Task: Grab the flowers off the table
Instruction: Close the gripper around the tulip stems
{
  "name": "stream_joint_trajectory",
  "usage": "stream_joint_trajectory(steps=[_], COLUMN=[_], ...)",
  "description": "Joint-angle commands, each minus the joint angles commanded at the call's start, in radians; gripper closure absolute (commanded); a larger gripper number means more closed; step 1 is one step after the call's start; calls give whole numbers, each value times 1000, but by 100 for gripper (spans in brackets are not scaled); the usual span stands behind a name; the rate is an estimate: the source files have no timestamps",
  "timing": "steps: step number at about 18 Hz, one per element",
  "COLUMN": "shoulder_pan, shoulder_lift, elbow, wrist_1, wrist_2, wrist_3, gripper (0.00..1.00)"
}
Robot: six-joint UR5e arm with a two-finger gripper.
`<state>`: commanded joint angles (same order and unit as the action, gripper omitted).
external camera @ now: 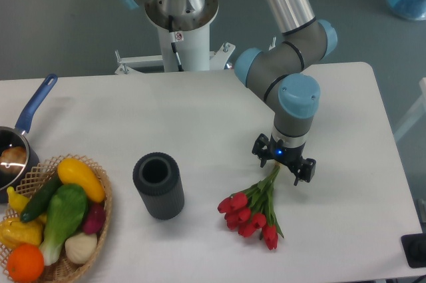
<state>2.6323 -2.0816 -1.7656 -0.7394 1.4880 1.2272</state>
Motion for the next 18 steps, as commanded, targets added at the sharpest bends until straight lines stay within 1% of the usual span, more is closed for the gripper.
stream_joint_trajectory(steps=[8, 9, 10, 11, 13, 14, 16, 18], shoulder_pan=[-3, -3, -3, -5, -5, -5, -5, -5], shoulder_lift=[-2, -2, -6, -8, -6, -6, -6, -6], elbow=[-3, -2, 0, 3, 5, 5, 6, 6], wrist_1=[2, 2, 2, 0, 2, 0, 2, 0], wrist_2=[-2, -2, -2, -2, -2, -2, -3, -2], wrist_3=[0, 2, 2, 0, 0, -2, -2, -2], gripper=[0, 0, 3, 11, 23, 31, 40, 52])
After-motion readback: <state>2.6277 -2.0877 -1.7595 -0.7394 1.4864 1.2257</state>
